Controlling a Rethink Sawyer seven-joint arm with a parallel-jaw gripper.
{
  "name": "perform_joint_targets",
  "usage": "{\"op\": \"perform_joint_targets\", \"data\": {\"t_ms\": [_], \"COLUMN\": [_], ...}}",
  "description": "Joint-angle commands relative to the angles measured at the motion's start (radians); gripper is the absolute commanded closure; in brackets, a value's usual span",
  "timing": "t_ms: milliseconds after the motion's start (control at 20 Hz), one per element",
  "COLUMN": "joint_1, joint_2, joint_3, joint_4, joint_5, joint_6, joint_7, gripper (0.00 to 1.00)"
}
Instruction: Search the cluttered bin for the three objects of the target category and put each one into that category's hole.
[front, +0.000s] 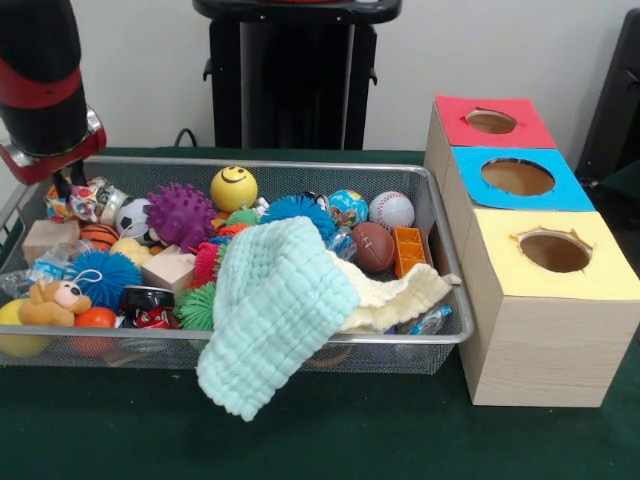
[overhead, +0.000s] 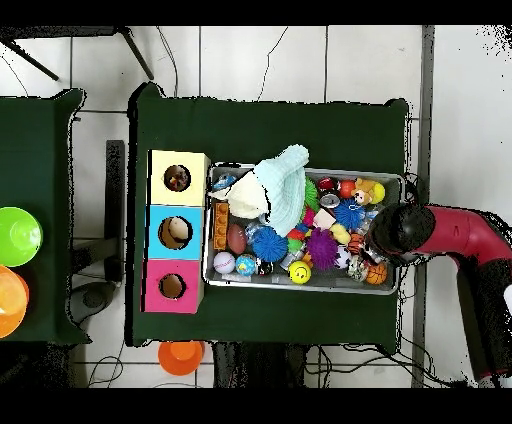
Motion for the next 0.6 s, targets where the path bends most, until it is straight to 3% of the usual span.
{"op": "perform_joint_targets", "data": {"t_ms": [50,600], "joint_1": [-0.049,-0.016], "joint_2": [-0.072,-0.128], "joint_3": [0.131,0.129], "joint_4": [0.125,0.201], "joint_5": [0.107,0.192], "joint_6": [-0.169,-0.275], "joint_7": [-0.050,0.054], "gripper": [1.00,1.00]}}
